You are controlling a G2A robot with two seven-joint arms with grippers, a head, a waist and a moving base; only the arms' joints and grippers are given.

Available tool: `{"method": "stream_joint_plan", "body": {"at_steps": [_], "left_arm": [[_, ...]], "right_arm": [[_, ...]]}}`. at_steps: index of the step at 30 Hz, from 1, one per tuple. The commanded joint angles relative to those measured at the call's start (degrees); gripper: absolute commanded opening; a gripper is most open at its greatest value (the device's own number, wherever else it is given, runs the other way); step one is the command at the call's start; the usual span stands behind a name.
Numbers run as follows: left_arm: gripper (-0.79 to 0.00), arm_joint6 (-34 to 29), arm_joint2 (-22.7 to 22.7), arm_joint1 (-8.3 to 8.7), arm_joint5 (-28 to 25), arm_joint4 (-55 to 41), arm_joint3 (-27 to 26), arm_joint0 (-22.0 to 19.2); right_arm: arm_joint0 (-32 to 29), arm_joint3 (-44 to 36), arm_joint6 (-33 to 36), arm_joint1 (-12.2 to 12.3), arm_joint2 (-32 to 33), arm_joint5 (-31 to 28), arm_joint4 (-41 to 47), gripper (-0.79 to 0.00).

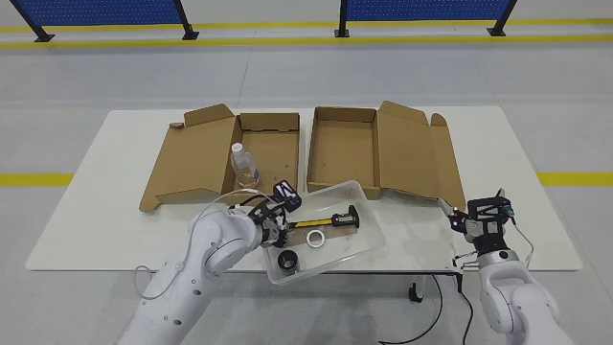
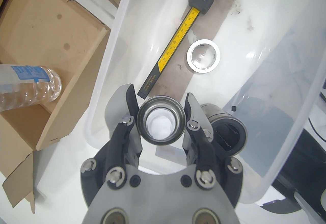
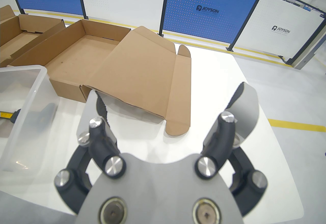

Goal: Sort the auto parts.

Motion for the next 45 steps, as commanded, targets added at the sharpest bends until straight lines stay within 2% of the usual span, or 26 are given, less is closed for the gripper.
{"method": "stream_joint_plan", "body": {"at_steps": [1,15,20,28,38,45], "left_arm": [[-0.785,0.37,-0.36,0.13,0.20,0.02,-0.85,0.33],[-0.785,0.06,-2.81,1.20,-0.89,-3.04,-10.86,3.30],[-0.785,-0.22,-3.18,1.55,-1.30,-3.41,-12.91,4.06],[-0.785,0.99,-3.75,1.95,-0.86,-3.48,-13.67,4.36],[-0.785,9.96,-7.41,2.36,3.66,-0.62,-15.45,5.47],[-0.785,15.02,-6.09,1.94,7.13,1.13,-11.67,2.32]], "right_arm": [[0.00,0.00,0.00,0.00,0.00,0.00,0.00,0.000],[0.00,0.00,0.00,0.00,0.00,0.00,0.00,0.000],[0.00,0.00,0.00,0.00,0.00,0.00,0.00,0.000],[0.00,0.00,0.00,0.00,0.00,0.00,0.00,0.000],[0.00,0.00,0.00,0.00,0.00,0.00,0.00,0.000],[0.00,0.00,0.00,0.00,0.00,0.00,0.00,0.000]]}}
